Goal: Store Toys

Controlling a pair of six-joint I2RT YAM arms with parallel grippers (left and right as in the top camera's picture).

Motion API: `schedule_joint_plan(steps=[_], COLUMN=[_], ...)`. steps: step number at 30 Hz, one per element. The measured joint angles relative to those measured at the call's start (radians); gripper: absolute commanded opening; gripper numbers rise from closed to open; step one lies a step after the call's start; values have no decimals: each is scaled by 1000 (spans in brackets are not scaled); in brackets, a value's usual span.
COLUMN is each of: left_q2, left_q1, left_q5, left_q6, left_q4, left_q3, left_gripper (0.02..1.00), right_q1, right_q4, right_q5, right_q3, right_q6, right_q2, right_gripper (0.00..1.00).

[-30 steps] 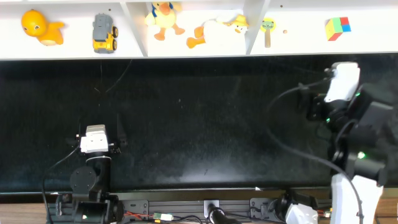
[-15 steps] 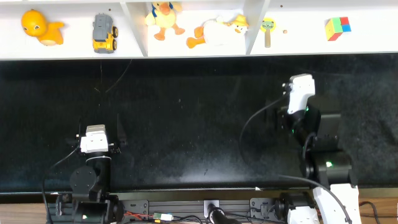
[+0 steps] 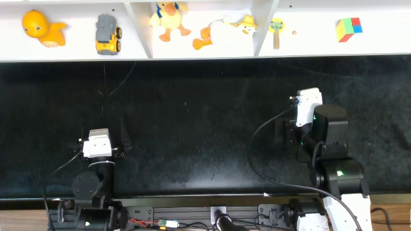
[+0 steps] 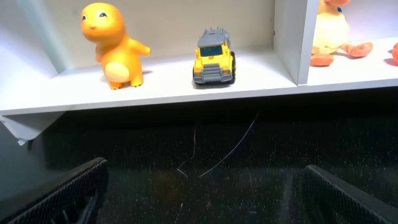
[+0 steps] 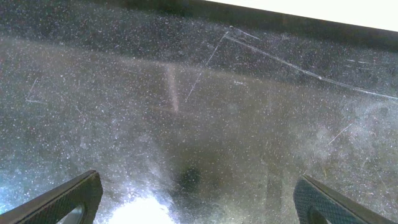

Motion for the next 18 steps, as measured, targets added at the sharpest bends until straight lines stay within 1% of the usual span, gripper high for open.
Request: schedule_joint_plan(steps=[6,9,13,18], left_q2=[0,0,0,0], left_q1=[0,0,0,0], left_q5=[0,0,0,0], left_q6=[0,0,0,0], left_q4=[0,0,0,0], left_q3=[0,0,0,0], left_gripper=[998,998,996,998], right_q1=[0,0,0,0], right_q4=[-8,9,114,262], right_q5=[47,51,40,2], right_q3=[0,-5,-64,-232], right_q6=[0,0,4,13], right_q2=[1,-13,-119,-288], right_gripper=[996,996,996,993])
